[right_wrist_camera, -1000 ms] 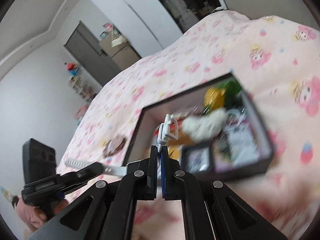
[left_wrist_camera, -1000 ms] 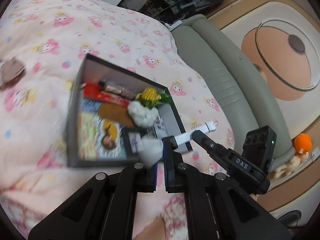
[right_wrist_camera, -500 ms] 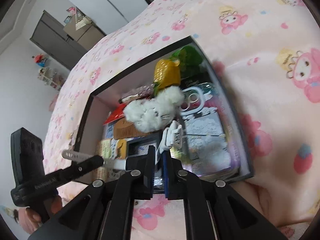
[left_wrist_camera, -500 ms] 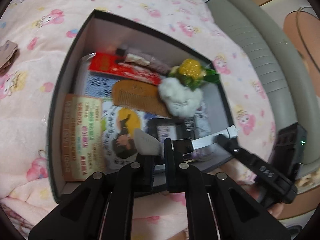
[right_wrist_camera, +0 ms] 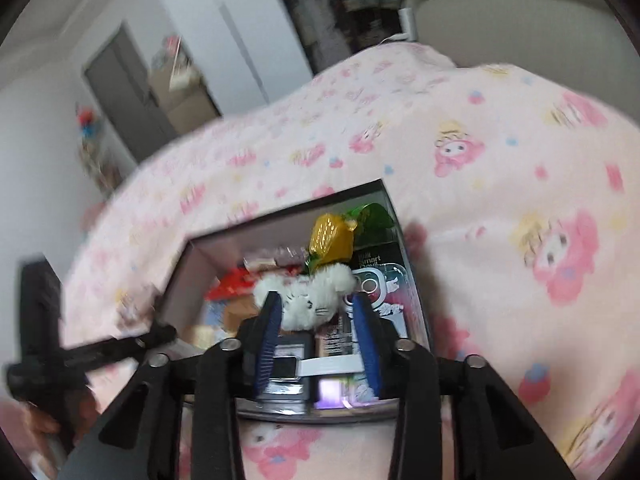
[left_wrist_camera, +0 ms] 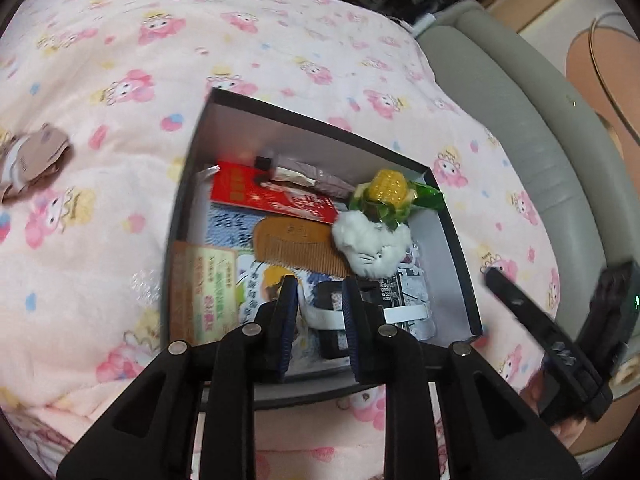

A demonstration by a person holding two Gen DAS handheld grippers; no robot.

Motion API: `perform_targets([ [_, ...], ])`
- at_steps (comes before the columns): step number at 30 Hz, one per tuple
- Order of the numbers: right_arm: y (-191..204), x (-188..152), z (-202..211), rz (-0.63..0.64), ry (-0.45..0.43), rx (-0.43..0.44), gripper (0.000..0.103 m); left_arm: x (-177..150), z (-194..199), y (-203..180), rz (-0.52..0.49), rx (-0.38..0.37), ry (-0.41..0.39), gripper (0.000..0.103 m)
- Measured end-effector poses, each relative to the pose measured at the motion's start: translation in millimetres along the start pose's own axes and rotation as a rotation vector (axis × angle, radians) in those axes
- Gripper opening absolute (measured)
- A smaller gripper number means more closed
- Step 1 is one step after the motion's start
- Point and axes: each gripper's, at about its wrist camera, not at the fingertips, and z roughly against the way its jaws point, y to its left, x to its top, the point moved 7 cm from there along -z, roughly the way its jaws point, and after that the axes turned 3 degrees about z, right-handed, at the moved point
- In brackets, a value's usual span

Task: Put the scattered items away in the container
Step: 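Lower the smartwatch into the box and open the left gripper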

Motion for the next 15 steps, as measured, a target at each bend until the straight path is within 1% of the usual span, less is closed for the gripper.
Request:
perform_targets([
  [2,2,-2,-30,0.024,0.115,0.007,0.026,0,-10,-9,-0.032,-0.005,0.028,0.020],
  [3,0,-6,-38,0.024,0.145,0.012,0.026,1,-14,-13,-0.041,0.006,0.033,0.020],
  [5,-2,-15,-52,0.015,0.200,0.025,0.026,4,-15,-15,-0.033,0.047,-0.004,0.020],
  [7,-4,-27,-58,0.010,0.235,0.040,0.026,11,-4,-6,0.023,0.087,-0.085,0.020],
  [9,-5,-38,-63,0.003,0.275,0.045,0.026,14,4,2,0.053,0.120,-0.129,0.020],
  [10,-5,-42,-67,0.000,0.293,0.041,0.026,16,6,4,0.049,0.127,-0.143,0.020],
  [12,-6,-44,-71,0.007,0.303,0.025,0.026,18,4,1,0.016,0.119,-0.126,0.020],
  [15,-7,-37,-71,0.016,0.268,0.000,0.026,16,-3,-12,-0.042,0.106,-0.106,0.020],
])
